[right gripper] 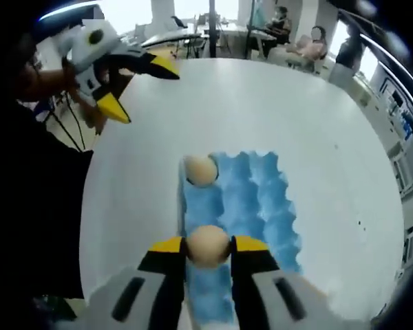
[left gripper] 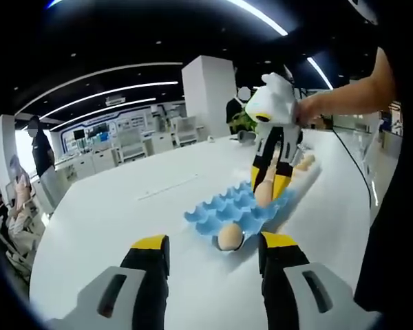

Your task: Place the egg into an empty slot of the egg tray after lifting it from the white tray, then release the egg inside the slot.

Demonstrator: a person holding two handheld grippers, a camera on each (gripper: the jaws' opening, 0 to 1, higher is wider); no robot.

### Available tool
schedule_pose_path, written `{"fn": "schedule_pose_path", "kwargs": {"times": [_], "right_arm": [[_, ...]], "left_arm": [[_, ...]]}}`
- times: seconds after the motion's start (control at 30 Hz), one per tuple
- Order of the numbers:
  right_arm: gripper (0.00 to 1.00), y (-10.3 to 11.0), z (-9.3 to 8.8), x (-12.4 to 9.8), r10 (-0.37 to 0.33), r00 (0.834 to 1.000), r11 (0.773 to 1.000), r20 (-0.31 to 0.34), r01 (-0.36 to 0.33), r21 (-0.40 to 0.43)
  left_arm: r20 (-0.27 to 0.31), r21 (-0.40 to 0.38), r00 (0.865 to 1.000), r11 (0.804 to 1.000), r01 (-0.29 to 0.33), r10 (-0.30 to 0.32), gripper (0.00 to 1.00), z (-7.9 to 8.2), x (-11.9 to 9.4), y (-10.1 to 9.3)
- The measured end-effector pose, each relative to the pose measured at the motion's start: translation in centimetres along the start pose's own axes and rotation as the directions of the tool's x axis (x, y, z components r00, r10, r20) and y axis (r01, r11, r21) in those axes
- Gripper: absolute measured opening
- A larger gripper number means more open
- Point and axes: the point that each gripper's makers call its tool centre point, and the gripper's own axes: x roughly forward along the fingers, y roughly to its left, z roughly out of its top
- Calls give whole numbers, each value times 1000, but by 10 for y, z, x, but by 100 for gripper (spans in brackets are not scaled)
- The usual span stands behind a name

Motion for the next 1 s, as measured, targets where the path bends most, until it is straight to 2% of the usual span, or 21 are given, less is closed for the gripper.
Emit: {"fn": "schedule_pose_path", "kwargs": {"times": [0.2, 0.5, 1.0], "right_arm": [[25, 4, 14, 8, 18, 1000, 1000, 15, -18, -13], [25, 6, 24, 22, 37, 999, 999, 25, -37, -17], [25, 7, 22, 38, 56, 998, 998, 26, -56, 10]], "left_arm": [[2, -5, 1000, 1000, 6, -6, 52, 0, 0, 0], [0, -5, 1000, 1000, 2, -2, 51, 0, -2, 1], [-8, -7, 1000, 1000, -2, 2, 51, -3, -3, 3]]}}
